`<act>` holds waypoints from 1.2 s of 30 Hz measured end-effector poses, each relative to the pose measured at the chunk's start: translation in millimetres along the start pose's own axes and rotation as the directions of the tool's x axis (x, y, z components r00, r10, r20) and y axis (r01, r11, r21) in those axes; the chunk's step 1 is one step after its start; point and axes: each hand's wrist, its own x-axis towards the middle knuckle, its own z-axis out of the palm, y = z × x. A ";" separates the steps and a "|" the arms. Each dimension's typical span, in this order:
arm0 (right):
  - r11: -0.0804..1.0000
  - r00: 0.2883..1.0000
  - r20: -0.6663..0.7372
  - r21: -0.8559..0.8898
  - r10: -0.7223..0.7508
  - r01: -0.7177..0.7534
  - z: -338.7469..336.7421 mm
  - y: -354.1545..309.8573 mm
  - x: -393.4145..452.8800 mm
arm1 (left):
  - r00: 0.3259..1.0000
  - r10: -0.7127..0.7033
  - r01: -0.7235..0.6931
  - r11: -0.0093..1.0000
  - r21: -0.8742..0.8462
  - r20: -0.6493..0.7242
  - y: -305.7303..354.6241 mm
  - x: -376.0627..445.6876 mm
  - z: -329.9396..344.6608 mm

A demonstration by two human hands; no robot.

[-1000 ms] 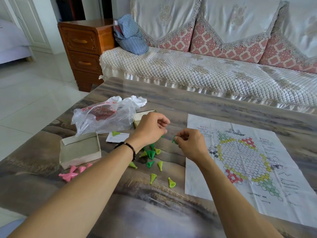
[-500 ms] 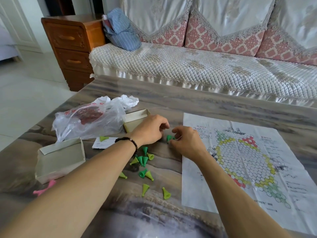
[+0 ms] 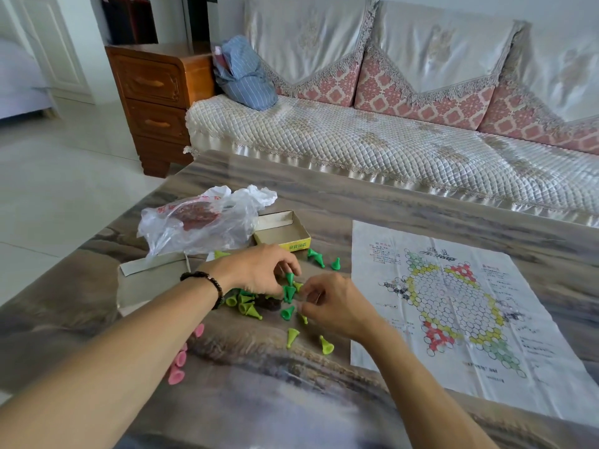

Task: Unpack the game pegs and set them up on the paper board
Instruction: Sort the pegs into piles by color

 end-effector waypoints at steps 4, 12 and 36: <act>0.998 0.997 -0.048 -0.018 0.060 -0.060 8.5 -5.1 6.1 | 0.996 0.000 0.007 0.997 0.075 -0.092 -5.6 -2.7 6.1; 0.991 0.989 -0.065 -0.037 0.129 -0.132 22.9 -4.9 19.5 | 0.988 0.005 0.001 0.999 0.040 -0.155 -6.1 -7.2 11.9; 0.960 0.941 -0.221 0.171 0.258 -0.223 -12.9 13.9 23.9 | 0.957 -0.045 -0.006 0.984 -0.176 -0.287 3.8 -2.1 -5.6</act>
